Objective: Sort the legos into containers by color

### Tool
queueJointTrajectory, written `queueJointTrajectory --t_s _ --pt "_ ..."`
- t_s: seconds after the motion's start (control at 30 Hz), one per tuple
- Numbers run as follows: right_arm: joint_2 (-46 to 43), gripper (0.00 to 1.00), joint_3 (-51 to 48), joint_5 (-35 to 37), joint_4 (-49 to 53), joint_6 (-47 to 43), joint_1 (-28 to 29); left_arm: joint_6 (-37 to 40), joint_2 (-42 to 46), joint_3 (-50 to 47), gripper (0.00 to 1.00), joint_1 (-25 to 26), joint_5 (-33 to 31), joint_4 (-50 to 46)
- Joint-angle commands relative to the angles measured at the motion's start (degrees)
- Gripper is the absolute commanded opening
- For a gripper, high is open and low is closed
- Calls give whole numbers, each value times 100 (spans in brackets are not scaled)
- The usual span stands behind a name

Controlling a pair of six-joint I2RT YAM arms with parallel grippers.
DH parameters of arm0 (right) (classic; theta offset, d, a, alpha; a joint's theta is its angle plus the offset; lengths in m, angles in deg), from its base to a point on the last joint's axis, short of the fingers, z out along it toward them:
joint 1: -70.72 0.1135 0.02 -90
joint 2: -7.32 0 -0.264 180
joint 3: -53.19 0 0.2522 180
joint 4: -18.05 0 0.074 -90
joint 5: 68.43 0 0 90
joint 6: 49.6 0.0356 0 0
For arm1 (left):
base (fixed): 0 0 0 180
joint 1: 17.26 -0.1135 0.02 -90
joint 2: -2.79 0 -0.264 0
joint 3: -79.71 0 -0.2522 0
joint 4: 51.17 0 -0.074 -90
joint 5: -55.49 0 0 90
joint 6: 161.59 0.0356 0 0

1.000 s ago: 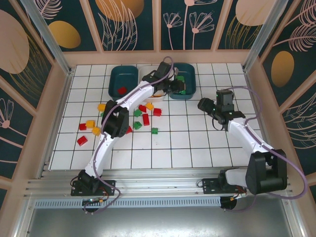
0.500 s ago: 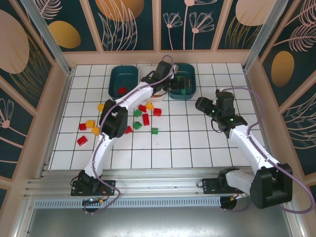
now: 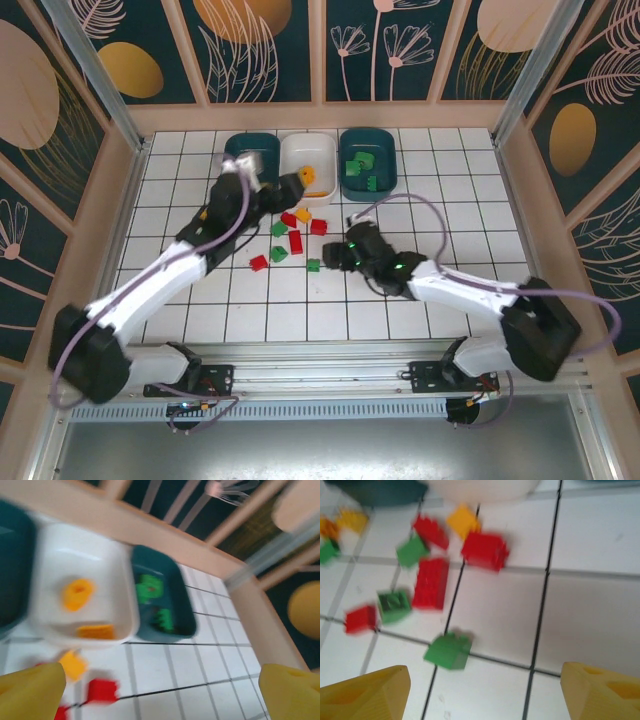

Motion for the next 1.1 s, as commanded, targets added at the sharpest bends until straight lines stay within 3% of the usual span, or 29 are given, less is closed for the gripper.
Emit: queueJointTrajectory --t_s 0.0,0.27,0.4,0.53,0.67,0.83,1.07 --pt "821 82 498 850 -40 454 537 -923 841 -1447 98 -70 -1025 -507" --pt "2399 80 1221 1323 -47 1128 784 -1573 3712 -3259 98 -73 -1059 -1282" --pt "2905 69 1626 1281 -16 1135 796 -1594 4379 -3439 98 -68 -1103 -1540" --pt "2894 43 1720 1476 56 1202 889 -1536 4276 -3375 99 -68 -1036 -1502" --pt "2647 25 1824 1769 223 999 884 -1466 3884 -3242 99 -70 -963 -1356" --pt "1888 21 1851 2016 307 474 658 -1396 3493 -3217 98 -69 -864 -978" --pt "1336 21 1845 1121 -413 -643 -732 -1226 2521 -3149 98 -76 -477 -79"
